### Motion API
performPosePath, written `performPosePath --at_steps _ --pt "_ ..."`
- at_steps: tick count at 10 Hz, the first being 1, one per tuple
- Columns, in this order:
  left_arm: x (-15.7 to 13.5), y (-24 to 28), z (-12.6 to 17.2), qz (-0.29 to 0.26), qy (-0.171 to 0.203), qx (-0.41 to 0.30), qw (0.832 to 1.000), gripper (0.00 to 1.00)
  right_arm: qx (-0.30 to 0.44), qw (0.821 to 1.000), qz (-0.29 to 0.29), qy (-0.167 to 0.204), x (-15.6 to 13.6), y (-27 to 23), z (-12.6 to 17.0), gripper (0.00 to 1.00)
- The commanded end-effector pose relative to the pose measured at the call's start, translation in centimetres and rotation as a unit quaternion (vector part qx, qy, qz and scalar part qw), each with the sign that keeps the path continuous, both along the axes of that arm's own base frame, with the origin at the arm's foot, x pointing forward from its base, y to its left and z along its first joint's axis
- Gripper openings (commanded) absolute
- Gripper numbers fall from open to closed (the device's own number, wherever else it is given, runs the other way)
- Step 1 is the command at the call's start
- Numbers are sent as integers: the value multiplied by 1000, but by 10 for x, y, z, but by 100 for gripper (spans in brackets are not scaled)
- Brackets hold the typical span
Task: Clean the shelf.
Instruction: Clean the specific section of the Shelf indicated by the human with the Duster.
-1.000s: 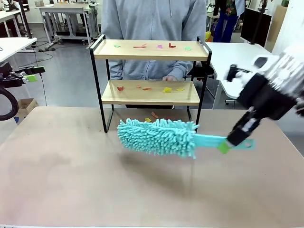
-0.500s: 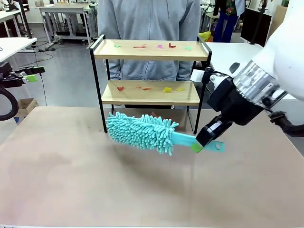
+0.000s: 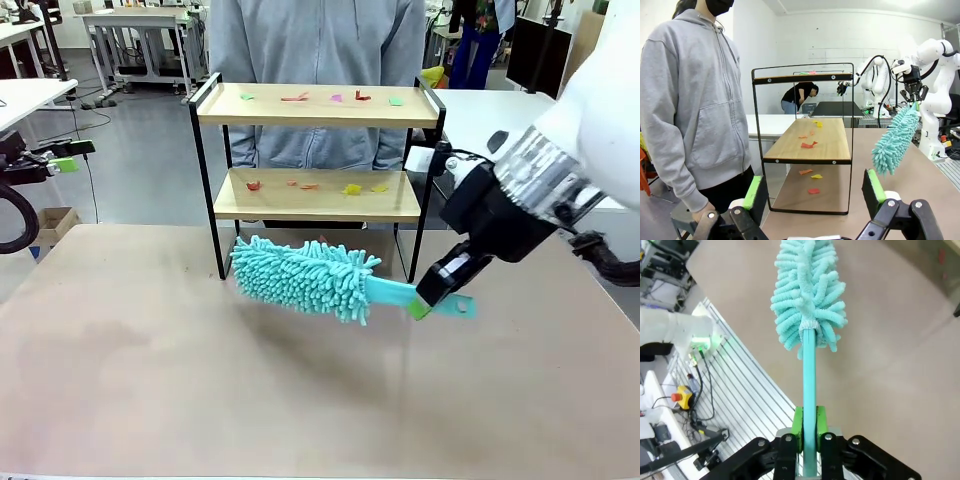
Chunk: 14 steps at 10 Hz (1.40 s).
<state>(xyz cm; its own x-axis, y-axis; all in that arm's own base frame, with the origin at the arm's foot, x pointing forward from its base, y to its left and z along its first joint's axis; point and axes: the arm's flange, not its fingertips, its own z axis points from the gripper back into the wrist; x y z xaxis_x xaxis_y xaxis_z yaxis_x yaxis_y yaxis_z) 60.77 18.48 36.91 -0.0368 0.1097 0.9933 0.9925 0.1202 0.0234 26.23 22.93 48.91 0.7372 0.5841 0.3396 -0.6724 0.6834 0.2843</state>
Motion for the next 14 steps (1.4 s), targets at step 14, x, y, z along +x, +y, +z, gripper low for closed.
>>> performPosePath --at_steps 14 --pt "-1 -1 3 -2 -3 3 1000 100 59 960 -263 -72 57 192 -102 13"
